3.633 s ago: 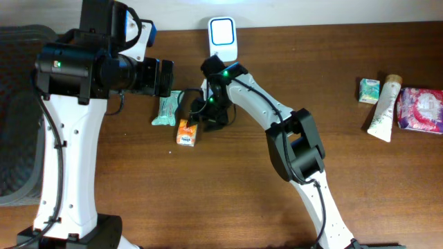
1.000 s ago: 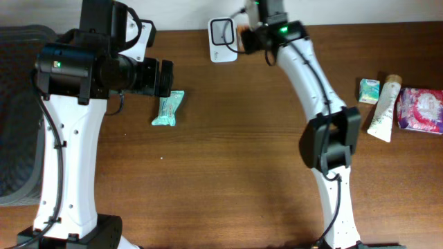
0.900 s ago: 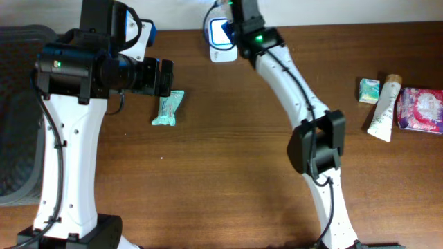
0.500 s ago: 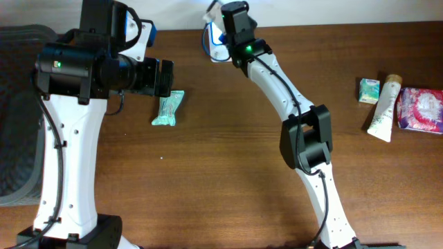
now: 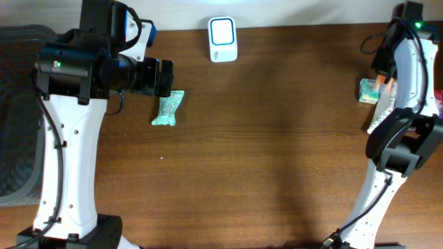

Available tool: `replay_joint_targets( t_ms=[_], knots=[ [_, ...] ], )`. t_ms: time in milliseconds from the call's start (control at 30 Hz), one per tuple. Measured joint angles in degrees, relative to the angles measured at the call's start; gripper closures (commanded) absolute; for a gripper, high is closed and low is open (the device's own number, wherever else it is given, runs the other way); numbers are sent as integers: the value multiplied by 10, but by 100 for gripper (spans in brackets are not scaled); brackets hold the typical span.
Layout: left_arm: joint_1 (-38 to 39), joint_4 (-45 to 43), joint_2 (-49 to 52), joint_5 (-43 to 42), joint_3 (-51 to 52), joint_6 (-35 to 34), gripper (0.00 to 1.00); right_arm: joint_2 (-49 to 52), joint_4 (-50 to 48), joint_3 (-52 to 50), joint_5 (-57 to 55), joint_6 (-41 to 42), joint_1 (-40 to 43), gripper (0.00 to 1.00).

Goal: Scan the item barcode
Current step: 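Place the orange pack with the scanned items at the right edge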

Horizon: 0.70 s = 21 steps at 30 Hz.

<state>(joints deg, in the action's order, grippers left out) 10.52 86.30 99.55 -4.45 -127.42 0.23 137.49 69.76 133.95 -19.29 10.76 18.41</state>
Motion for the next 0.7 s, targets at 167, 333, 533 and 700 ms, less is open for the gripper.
replay_joint_targets(
  t_ms=[167, 333, 533, 700],
  knots=[
    [0, 0, 0, 0, 0, 0, 1, -1, 25, -21, 35, 11, 3, 19],
    [0, 0, 0, 0, 0, 0, 1, -140, 35, -25, 342, 22, 3, 1],
    [0, 0, 0, 0, 0, 0, 1, -141, 35, -25, 430, 25, 2, 1],
    [0, -22, 0, -18, 0, 0, 1, -141, 35, -25, 434, 25, 2, 1]
  ],
)
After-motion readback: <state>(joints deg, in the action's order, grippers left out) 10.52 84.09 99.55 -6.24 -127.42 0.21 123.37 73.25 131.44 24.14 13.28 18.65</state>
